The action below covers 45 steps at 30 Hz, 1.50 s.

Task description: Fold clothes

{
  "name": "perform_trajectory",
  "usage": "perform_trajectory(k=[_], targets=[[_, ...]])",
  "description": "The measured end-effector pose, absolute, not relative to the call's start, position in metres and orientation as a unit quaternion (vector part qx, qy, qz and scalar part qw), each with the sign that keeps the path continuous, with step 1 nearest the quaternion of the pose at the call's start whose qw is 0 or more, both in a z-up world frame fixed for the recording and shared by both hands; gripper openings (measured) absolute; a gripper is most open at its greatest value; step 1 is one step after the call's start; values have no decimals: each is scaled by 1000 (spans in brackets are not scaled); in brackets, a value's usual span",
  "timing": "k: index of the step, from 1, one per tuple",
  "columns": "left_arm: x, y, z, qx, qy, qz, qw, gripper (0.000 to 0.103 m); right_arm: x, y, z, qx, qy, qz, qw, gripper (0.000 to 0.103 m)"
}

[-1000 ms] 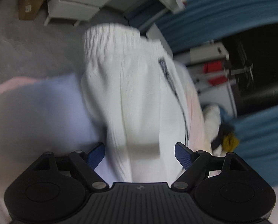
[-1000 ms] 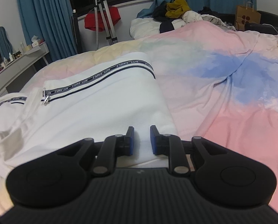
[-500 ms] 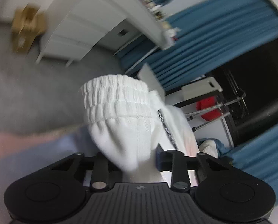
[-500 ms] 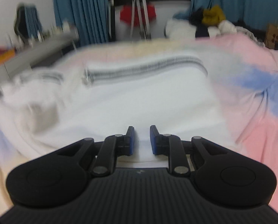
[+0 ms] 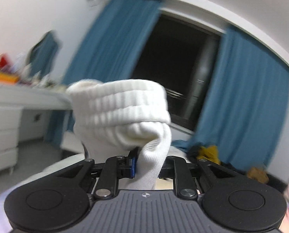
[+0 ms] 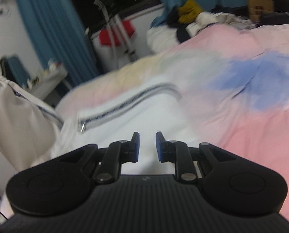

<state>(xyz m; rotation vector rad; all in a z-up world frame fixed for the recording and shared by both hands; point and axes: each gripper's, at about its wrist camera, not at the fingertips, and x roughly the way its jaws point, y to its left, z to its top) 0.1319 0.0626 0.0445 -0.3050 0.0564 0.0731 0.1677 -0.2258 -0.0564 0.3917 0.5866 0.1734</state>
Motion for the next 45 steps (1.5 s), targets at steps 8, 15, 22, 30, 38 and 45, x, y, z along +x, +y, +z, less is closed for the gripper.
perform_trajectory(k=[8,15,22,30,38,45], targets=[[157,-125,-80,109,134,-82,982,25,170,-314,-58,314,268,33,910,21],[170,-148,-111,205,181,-111,955,41,191,-319,-85,388,294,101,868,22],[163,-89,-90,249,226,-128,933,77,203,-306,-87,420,282,163,847,35],[124,-34,-98,248,225,-79,939,82,234,-266,-89,343,308,200,865,71],[120,-31,-99,226,231,-81,943,84,243,-208,-107,197,320,181,909,46],[110,-21,-82,174,224,-103,953,84,219,-203,-74,170,262,176,934,30]])
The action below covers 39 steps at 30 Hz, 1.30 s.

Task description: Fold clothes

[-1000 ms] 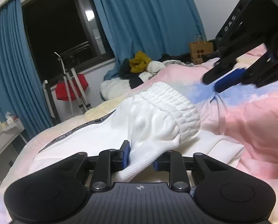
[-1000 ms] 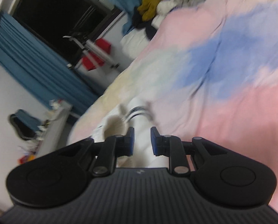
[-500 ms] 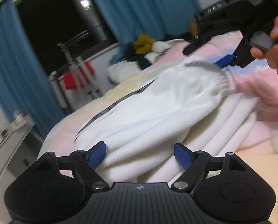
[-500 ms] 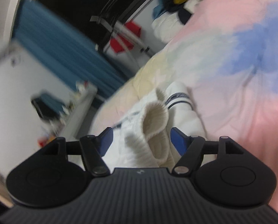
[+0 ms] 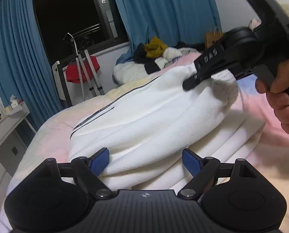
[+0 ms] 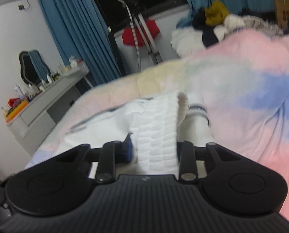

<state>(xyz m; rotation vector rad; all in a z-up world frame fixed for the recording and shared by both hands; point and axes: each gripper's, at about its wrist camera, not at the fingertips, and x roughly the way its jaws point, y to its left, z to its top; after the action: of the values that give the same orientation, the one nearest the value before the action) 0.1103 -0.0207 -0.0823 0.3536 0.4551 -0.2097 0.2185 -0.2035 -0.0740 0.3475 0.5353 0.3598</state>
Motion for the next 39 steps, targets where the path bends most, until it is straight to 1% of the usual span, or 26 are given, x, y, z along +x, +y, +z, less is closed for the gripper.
perform_trajectory(k=[6,9,12,13,16,19,21,22,23,25,29,31,33,35,37,39], targets=[[92,-15,-61,137,191,-152,960,84,199,-226,-36,166,200,136,956,29],[93,-11,-54,109,199,-173,959,84,206,-244,-53,174,235,98,951,30],[96,-5,-54,98,203,-179,958,84,223,-257,-99,197,310,77,927,33],[98,-1,-53,89,205,-179,958,84,224,-259,-103,202,310,79,926,36],[109,20,-47,31,219,-175,960,84,226,-263,-113,215,307,85,923,39],[123,48,-40,-41,231,-168,958,85,218,-274,-111,267,309,93,908,41],[136,66,-41,-84,248,-150,953,85,212,-279,-112,299,316,98,895,48],[142,75,-41,-105,256,-141,950,85,210,-284,-113,314,325,93,887,56],[147,83,-42,-125,265,-133,947,85,207,-289,-115,329,333,88,879,70],[154,98,-48,-161,286,-118,937,85,204,-295,-122,353,348,91,864,81],[166,115,-64,-199,329,-103,917,85,209,-299,-141,404,372,134,825,80],[167,120,-68,-206,341,-100,912,85,213,-291,-143,389,382,146,825,81],[166,124,-70,-210,345,-99,910,85,217,-279,-142,344,386,146,843,83],[164,126,-69,-213,345,-100,909,85,219,-269,-142,310,387,148,856,89],[164,127,-69,-212,344,-100,909,85,220,-265,-141,307,385,146,858,89],[164,130,-72,-218,344,-100,908,85,216,-265,-130,318,364,160,861,89]])
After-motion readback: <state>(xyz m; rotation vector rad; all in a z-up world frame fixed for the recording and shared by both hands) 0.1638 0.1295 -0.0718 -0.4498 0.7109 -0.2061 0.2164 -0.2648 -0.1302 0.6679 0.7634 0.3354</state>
